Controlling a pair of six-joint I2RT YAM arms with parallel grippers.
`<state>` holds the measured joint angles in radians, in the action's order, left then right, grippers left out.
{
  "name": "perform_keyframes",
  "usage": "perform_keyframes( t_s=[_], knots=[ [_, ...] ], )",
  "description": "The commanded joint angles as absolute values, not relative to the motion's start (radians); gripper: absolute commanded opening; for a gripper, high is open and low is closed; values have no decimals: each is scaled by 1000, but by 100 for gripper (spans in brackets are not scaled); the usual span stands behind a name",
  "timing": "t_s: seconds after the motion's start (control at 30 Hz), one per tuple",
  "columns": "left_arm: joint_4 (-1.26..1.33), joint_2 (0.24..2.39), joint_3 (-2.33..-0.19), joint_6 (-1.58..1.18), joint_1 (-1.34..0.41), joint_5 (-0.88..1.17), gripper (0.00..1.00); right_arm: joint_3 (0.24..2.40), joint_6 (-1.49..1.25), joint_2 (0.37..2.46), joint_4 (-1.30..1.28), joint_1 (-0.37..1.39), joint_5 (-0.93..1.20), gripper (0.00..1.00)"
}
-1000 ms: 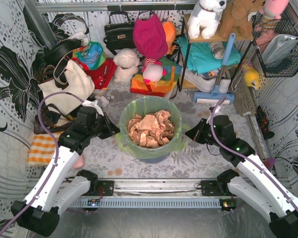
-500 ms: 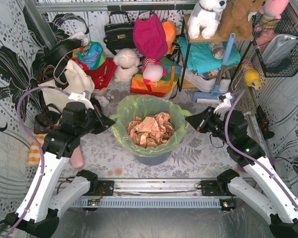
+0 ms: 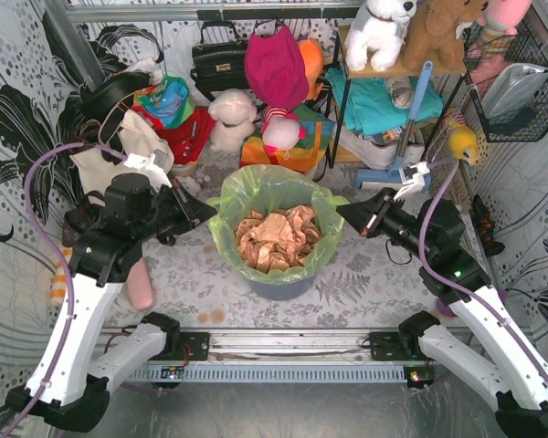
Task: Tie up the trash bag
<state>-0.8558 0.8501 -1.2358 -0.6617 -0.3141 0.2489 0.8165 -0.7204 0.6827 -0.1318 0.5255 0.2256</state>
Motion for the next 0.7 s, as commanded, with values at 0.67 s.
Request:
perform_keyframes(
  t_s=[0.67],
  knots=[
    [-569,1078,-1217,-556,-315,284,0,843,-728,971,197,526,242,0]
  ],
)
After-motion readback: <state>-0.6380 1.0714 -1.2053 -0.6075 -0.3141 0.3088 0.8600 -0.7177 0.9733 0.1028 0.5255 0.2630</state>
